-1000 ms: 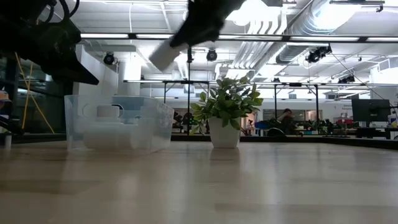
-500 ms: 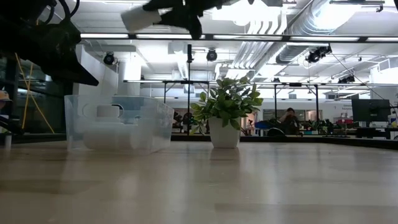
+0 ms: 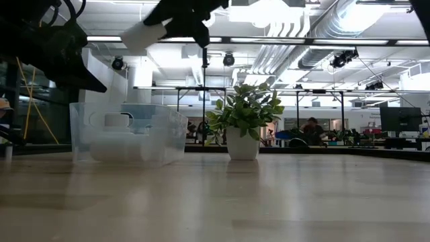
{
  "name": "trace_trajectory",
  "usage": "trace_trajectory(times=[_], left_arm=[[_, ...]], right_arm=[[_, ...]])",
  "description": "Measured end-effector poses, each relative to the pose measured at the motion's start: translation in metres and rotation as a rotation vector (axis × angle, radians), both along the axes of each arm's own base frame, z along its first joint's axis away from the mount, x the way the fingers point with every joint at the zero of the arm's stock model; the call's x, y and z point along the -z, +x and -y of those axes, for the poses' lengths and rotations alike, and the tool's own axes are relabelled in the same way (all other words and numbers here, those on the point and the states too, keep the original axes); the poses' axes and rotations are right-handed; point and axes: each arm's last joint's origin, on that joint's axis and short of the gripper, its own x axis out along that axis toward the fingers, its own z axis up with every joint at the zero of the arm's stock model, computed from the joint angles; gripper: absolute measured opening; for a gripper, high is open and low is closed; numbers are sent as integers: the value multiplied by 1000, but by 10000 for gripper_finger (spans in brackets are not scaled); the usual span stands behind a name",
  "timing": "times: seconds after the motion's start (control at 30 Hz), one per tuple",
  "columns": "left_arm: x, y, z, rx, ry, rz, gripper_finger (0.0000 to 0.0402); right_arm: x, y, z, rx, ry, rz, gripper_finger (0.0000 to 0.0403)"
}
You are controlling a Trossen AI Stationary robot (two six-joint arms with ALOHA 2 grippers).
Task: Pick and place pill bottles into a basket
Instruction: Put the white pill bottle into the transparent bin
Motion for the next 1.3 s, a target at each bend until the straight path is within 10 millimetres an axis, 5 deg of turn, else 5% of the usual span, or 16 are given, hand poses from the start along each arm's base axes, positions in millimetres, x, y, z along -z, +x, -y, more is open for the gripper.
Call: trace_trajectory(times=[0.3, 0.47, 0.77, 1.07, 1.3], left_arm=[[0, 0, 0, -9, -13, 9, 59], [0, 0, 0, -7, -3, 2, 21], [-1, 0, 0, -4, 7, 4, 57], [0, 0, 0, -3, 10, -4, 20], [0, 0, 0, -10, -5, 4, 65]], right_arm=[[18, 16, -3, -81, 3, -178, 150], [39, 17, -9, -130, 42, -255, 150], [65, 27, -10, -127, 51, -282, 150], [76, 31, -12, -135, 11, -293, 150], [84, 33, -3, -138, -14, -310, 150]])
